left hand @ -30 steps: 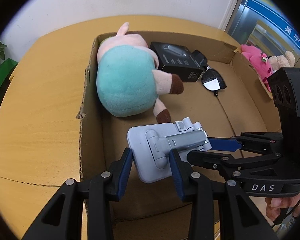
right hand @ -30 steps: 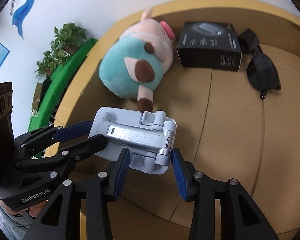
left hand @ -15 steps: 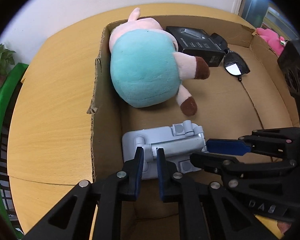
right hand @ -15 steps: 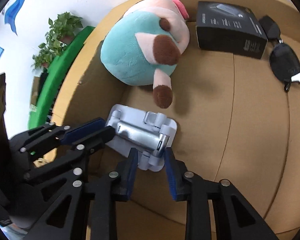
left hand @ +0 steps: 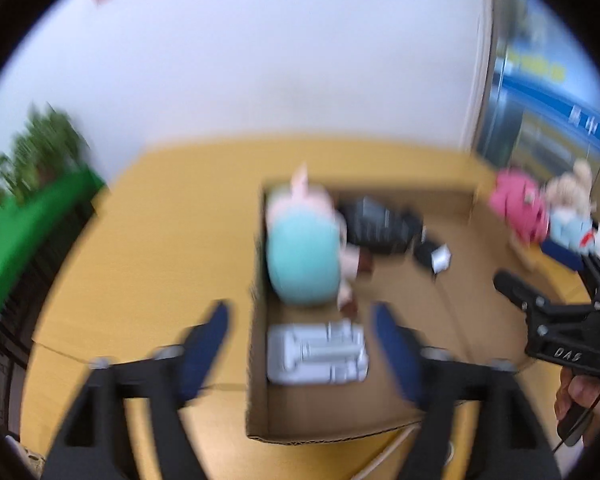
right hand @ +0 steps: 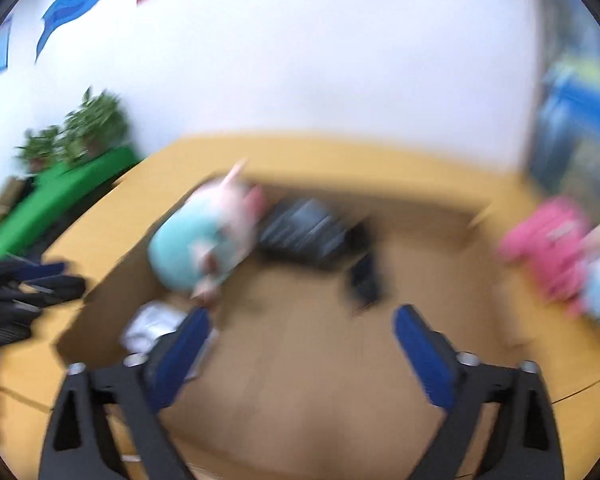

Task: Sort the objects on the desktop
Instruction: 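Move the left gripper out of the box to the clear phone case, then grasp the clear phone case by its white rim with the left gripper, then carry the clear phone case into the cardboard box and open the left gripper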

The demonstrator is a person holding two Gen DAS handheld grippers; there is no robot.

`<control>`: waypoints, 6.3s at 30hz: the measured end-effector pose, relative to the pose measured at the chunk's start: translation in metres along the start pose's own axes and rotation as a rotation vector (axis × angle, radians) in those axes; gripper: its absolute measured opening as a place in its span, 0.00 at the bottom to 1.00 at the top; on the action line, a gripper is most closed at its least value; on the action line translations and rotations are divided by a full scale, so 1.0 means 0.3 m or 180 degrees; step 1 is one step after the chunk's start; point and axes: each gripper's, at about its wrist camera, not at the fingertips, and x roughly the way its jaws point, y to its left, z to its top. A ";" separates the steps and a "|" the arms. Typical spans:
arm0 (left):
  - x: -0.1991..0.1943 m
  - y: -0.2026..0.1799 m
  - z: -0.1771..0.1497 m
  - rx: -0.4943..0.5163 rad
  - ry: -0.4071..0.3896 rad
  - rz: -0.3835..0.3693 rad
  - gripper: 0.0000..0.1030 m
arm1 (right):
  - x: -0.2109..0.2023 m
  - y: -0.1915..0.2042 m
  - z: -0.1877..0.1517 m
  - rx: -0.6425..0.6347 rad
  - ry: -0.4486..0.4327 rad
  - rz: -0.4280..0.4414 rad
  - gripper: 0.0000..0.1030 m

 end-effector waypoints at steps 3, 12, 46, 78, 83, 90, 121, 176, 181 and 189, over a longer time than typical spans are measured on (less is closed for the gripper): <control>-0.095 -0.064 -0.006 0.0117 -0.0341 0.0006 0.81 | -0.107 -0.053 -0.035 0.0034 -0.0236 -0.0117 1.00; -0.130 -0.220 -0.072 0.0218 -0.0383 -0.0145 0.81 | -0.218 -0.047 -0.138 0.0063 -0.0243 0.0048 1.00; -0.018 0.020 -0.478 -0.0401 0.1156 -0.0380 0.78 | -0.052 0.179 -0.438 -0.0559 0.0991 0.1687 1.00; 0.167 -0.118 -0.489 -0.0578 0.1786 -0.0823 0.49 | -0.066 -0.004 -0.500 -0.0023 0.0990 0.1944 0.96; 0.198 -0.105 -0.510 -0.0728 0.1839 -0.0777 0.59 | -0.009 0.054 -0.474 -0.0157 0.1052 0.2035 0.96; 0.214 -0.121 -0.493 -0.0671 0.1761 -0.0872 0.59 | 0.079 0.119 -0.458 -0.0110 0.1157 0.2244 0.98; 0.190 -0.281 -0.483 -0.0300 0.1719 -0.1388 0.43 | -0.142 -0.195 -0.556 0.0269 0.0851 0.1377 0.75; 0.720 -0.231 0.061 0.0196 0.1886 -0.0882 0.08 | 0.510 -0.225 -0.004 -0.0394 0.1734 0.1373 0.12; 0.772 -0.262 0.016 0.0313 0.2115 -0.0779 0.08 | 0.579 -0.235 -0.054 -0.0260 0.1974 0.1392 0.12; 0.787 -0.256 -0.024 0.0284 0.2341 -0.0733 0.08 | 0.588 -0.218 -0.083 -0.0281 0.2100 0.1326 0.12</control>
